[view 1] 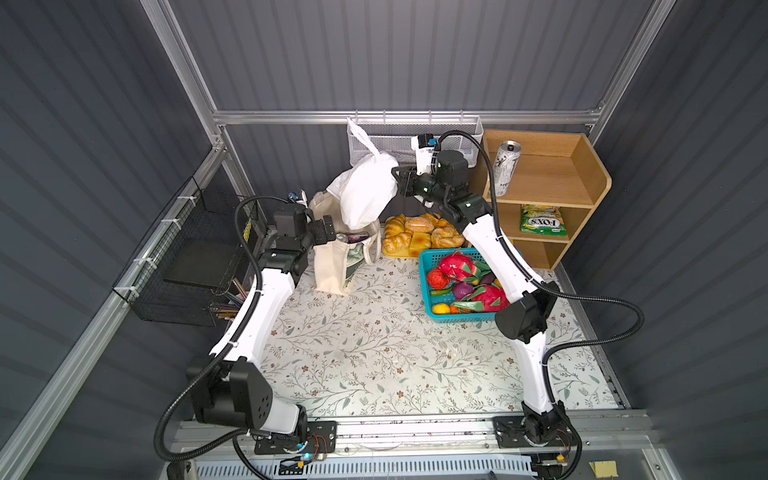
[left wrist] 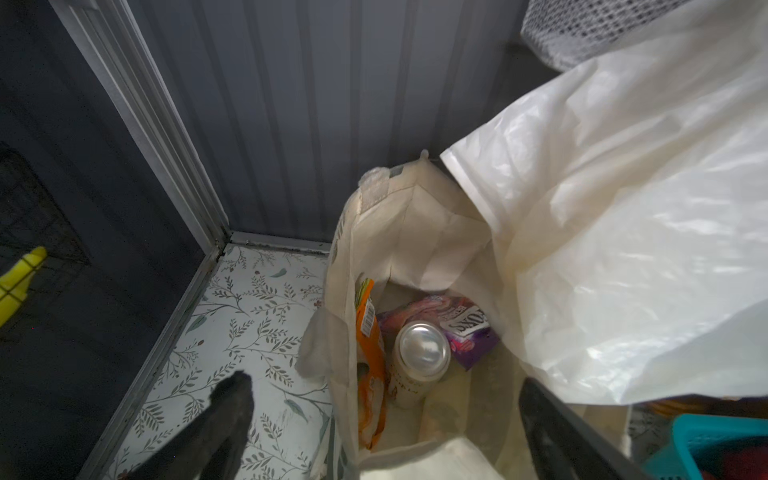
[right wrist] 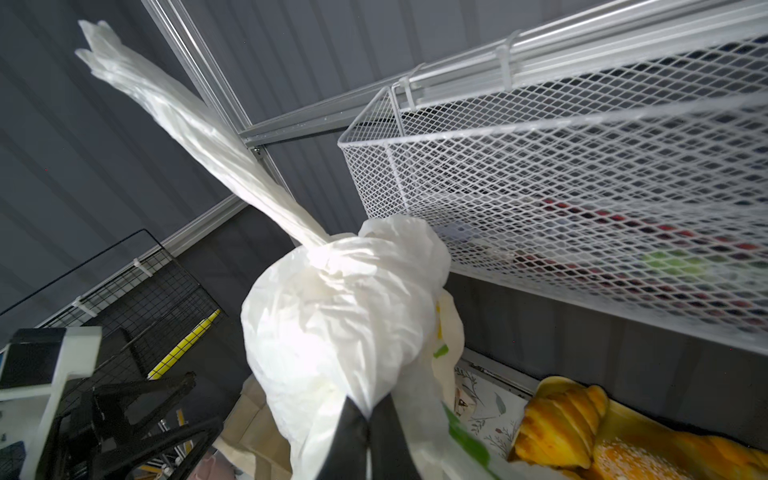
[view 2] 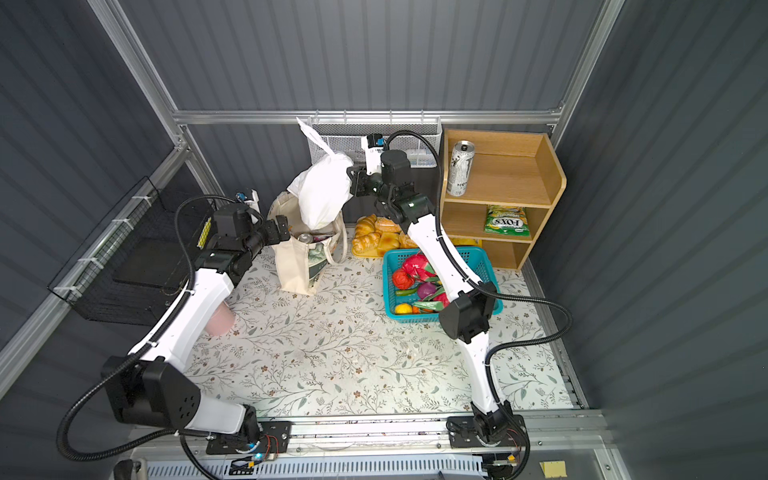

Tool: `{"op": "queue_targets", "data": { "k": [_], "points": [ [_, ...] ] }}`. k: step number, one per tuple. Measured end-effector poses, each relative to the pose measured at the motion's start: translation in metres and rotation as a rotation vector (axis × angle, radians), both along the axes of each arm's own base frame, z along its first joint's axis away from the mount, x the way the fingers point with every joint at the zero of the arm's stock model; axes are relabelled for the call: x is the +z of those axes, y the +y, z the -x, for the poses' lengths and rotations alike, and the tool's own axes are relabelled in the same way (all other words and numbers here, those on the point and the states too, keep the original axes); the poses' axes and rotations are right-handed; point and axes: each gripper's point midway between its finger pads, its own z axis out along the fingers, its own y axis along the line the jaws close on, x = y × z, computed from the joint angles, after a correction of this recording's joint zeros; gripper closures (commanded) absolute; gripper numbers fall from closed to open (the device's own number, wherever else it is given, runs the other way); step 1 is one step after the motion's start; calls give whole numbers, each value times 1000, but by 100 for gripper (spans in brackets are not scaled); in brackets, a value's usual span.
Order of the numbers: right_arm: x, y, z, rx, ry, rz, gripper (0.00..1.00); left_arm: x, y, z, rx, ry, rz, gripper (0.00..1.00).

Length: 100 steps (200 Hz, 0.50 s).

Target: Place the mixed food into the grocery bags and tie them

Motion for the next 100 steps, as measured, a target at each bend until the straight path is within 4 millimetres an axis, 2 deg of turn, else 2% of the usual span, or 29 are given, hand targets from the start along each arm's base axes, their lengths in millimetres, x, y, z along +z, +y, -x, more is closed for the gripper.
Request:
{"op": "queue_targets", "data": {
  "k": [26,46,69,100],
  "points": [
    [-3,5,-7,9,-32,-4,100,-17,9,-9,47,45,-53,0],
    [-12,18,-7,33,-58,17,100,-22,15,-15,72,59,-97,0],
    [-35,42,-3,69,-73,77,100,-24,18,-24,85,70,-136,0],
    [-75,79,8,126,-92,183,100,-30,19,-25,82,89,-161,0]
  ]
}}
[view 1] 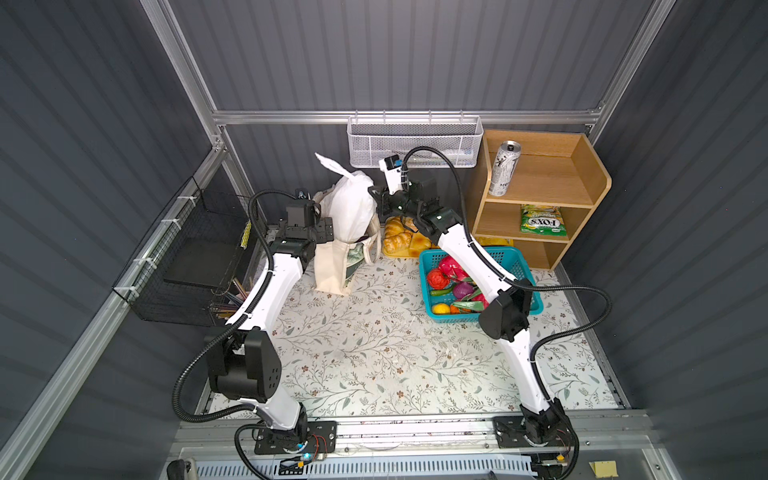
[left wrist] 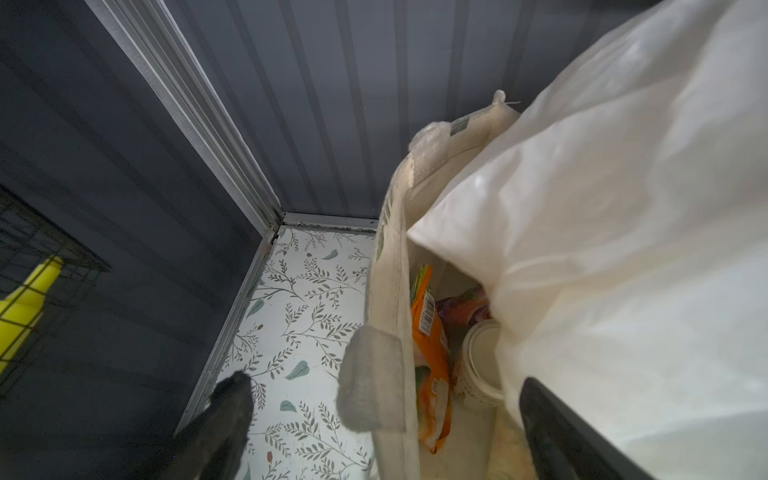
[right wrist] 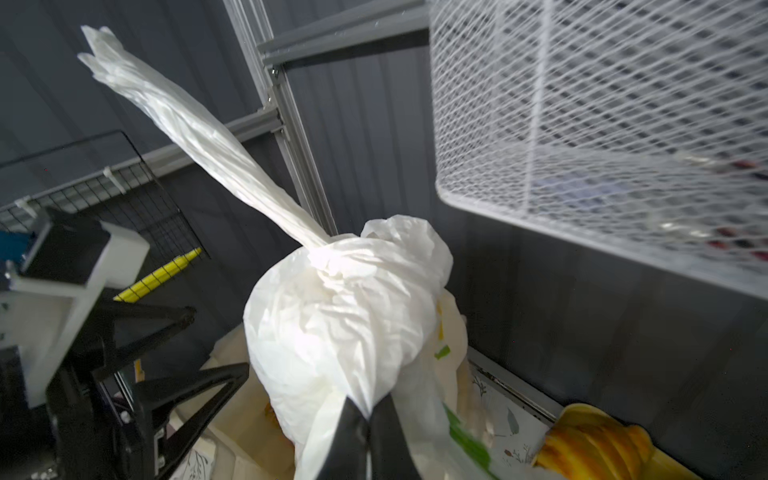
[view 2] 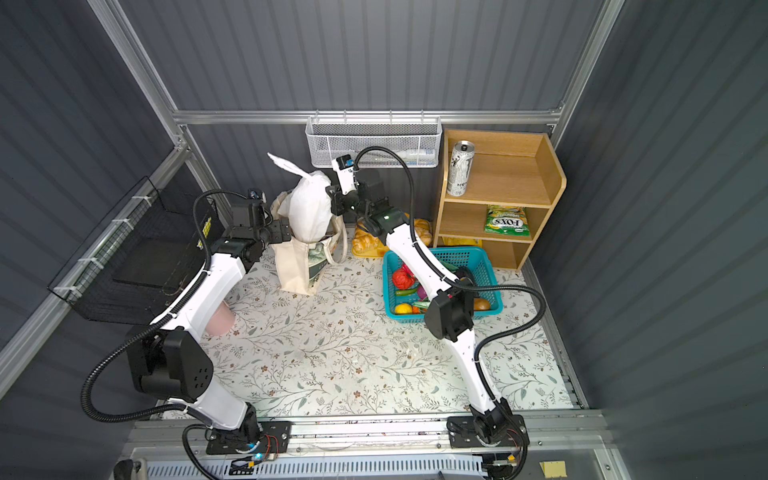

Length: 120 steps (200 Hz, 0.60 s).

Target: Place the mixed food into the grocery bags and tie them

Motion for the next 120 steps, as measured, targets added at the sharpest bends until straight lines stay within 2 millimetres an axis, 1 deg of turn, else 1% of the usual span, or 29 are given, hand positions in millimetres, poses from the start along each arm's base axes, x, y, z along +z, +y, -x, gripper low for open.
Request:
{"op": "queue_targets", "data": {
  "k": [14,25,42,67,70,76,83,91,95,98,105,120],
  "points": [
    [-21,15,4,30,-4,48,100,-2,0,0,-1,3,-1,0],
    [-40,26,6,57,-6,87,100,-8,0,2,-1,15,-3,0],
    [-73,41,9,98,-1,146,100,-15,1,4,-1,31,-5,0],
    [-121,59,14,144,14,233,100,-12,-1,9,-13,21,7,0],
    [-124,61,15,150,15,242,97,-12,-2,10,-18,20,11,0],
    [-132,64,18,160,18,260,89,-10,-4,11,-26,8,19,0],
    [-138,68,22,170,23,275,70,-9,-5,14,-35,1,28,0],
    [-141,70,26,177,24,290,46,-6,-7,17,-46,-14,45,0],
    [-141,70,27,181,23,295,37,-4,-9,18,-51,-23,54,0],
    [-141,71,28,182,21,298,33,-3,-10,18,-56,-31,64,0],
    [-138,71,30,186,18,302,26,3,-12,20,-67,-58,86,0],
    [-128,68,36,192,20,314,18,15,-18,23,-93,-107,132,0]
  ]
}}
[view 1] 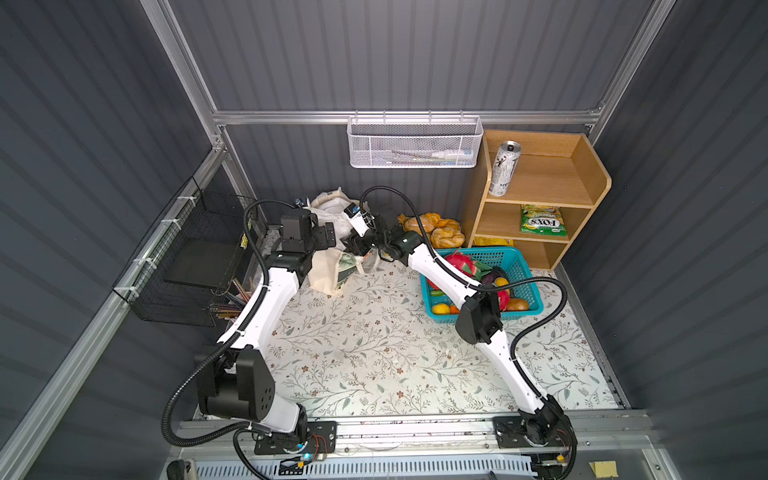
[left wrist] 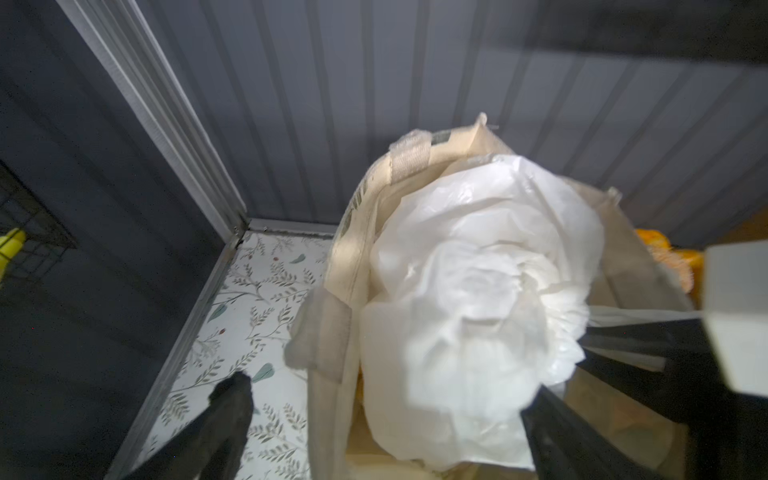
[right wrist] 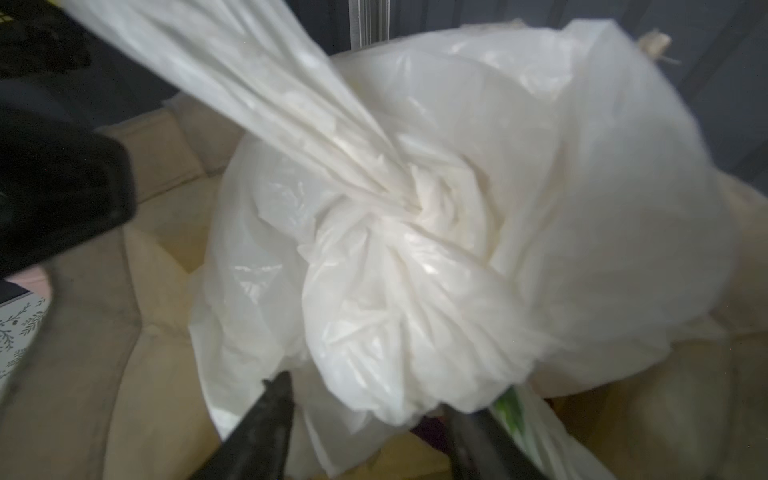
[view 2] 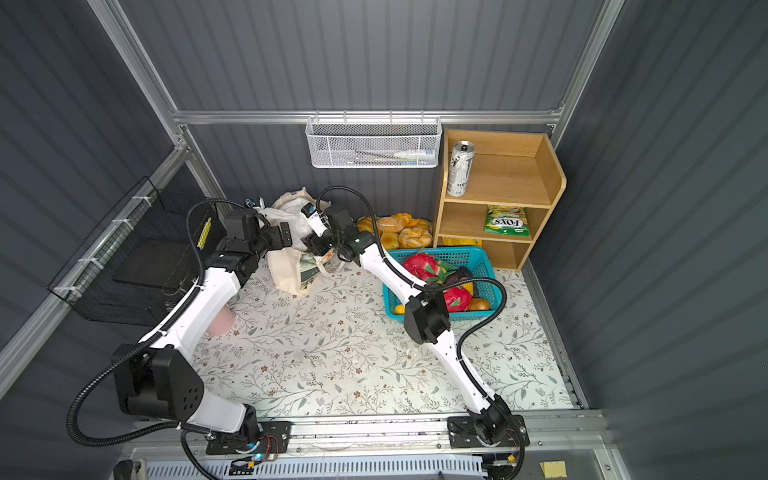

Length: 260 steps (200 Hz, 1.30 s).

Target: Place the mixed food into the grocery bags and tie them

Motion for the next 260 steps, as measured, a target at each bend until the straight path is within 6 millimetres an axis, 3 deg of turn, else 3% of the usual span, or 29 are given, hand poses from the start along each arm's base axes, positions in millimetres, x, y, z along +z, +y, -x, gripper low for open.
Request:
{"op": "queue_targets", "data": {
  "k": [18,33,75,85,98,110,121,149,169,196,215,238,260],
  "points": [
    [23,-9,11,3,7,5,13,22,-9,0,-44,-71,54,0],
    [55,-19,24,9,1,-9,10,38,-18,-1,-89,-108,79,0],
    [175,-58,69,26,-35,-156,11,101,-30,-10,-154,-221,98,0],
    [193,-68,76,13,-19,-191,13,112,-32,-13,-162,-236,91,0],
    [202,-80,80,-21,38,-223,16,124,-34,-19,-173,-246,80,0],
    [195,-90,78,-65,125,-242,18,129,-37,-26,-184,-242,60,0],
    [176,-98,74,-114,224,-247,19,129,-41,-33,-196,-231,39,0],
    [101,-111,60,-252,503,-227,19,112,-53,-52,-210,-171,-48,0],
    [62,-111,50,-322,638,-226,19,94,-68,-62,-231,-121,-114,0],
    [33,-100,42,-353,759,-251,22,73,-80,-67,-253,-66,-160,0],
    [25,-87,32,-357,808,-284,25,69,-80,-66,-252,-52,-169,0],
    [16,-71,17,-350,851,-324,40,70,-78,-67,-244,-56,-172,0],
    [5,-62,8,-352,890,-347,75,65,-76,-66,-241,-45,-178,0]
  ]
}}
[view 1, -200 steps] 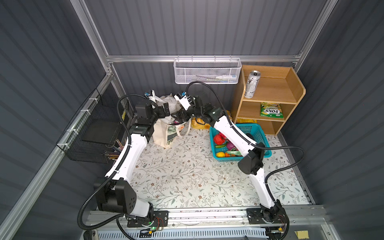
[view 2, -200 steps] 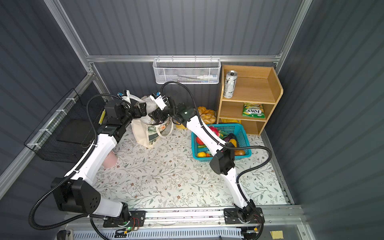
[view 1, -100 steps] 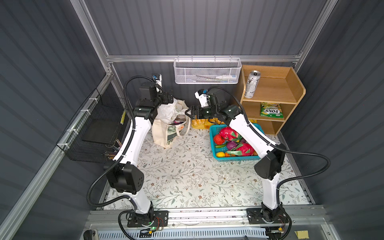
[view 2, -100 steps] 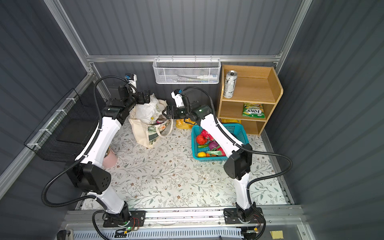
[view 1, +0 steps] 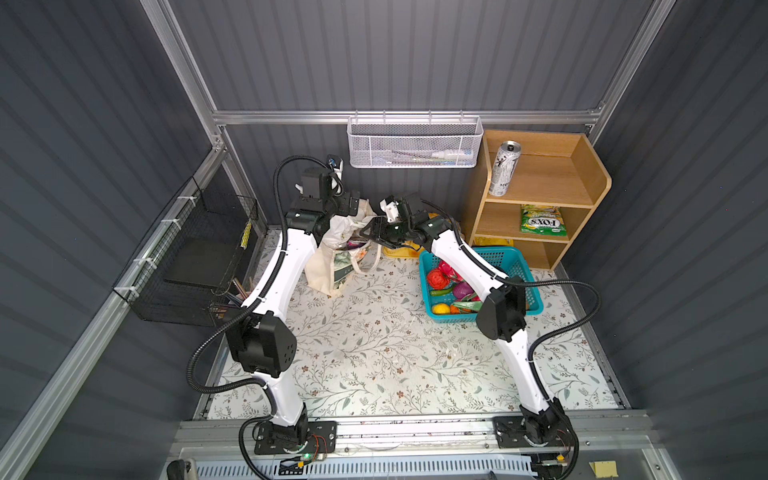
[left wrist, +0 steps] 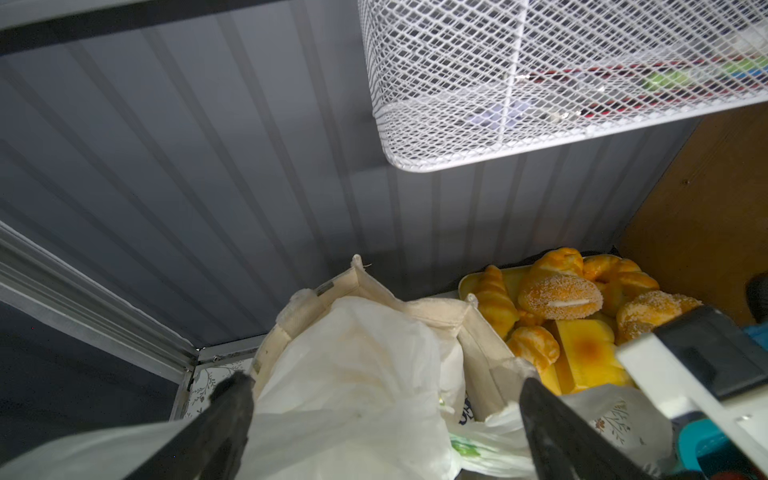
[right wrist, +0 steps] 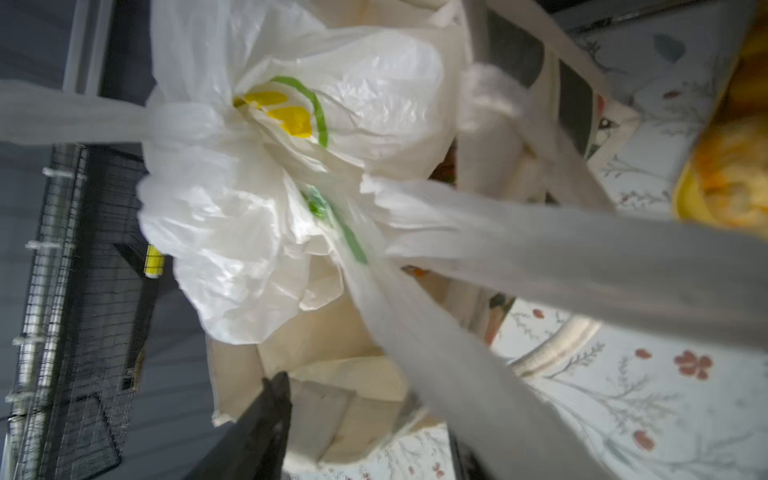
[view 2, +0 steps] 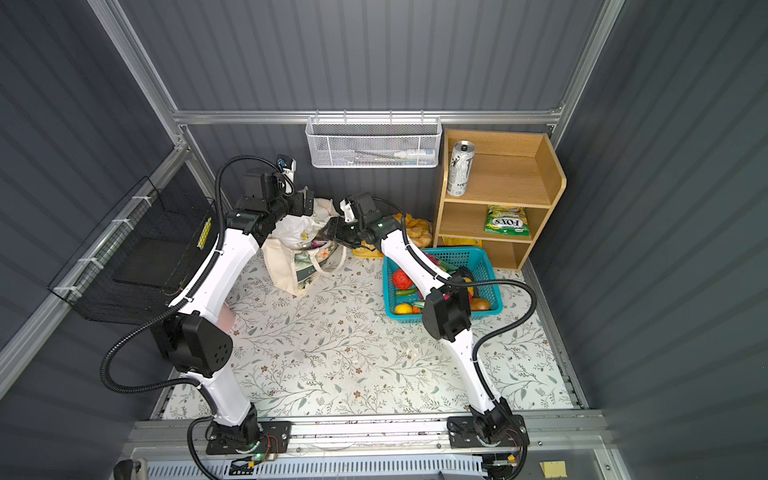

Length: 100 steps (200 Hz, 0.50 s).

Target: Place the mixed food into the grocery bags and tie them

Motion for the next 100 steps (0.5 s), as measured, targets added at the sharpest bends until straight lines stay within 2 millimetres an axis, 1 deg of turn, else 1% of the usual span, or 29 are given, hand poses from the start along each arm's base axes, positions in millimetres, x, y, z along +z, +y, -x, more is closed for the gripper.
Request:
{"op": "queue_targets", "data": {
  "k": [17,38,54,66,82,100],
  "points": [
    [-12,-1,1,4,26,13,100,-2,1,1,-1,7,-5,0],
    [-16,-7,8,2,41,33,100,-2,0,6,-13,38,-9,0],
    [-15,-14,17,7,42,55,100,5,-1,9,-21,39,-6,0],
    [-11,-20,25,17,34,69,100,10,-4,12,-31,31,-3,0],
    [-1,-27,36,37,15,86,100,10,-8,18,-47,41,-14,0],
    [9,-37,49,64,-13,111,100,12,-20,26,-81,57,-35,0]
  ]
}}
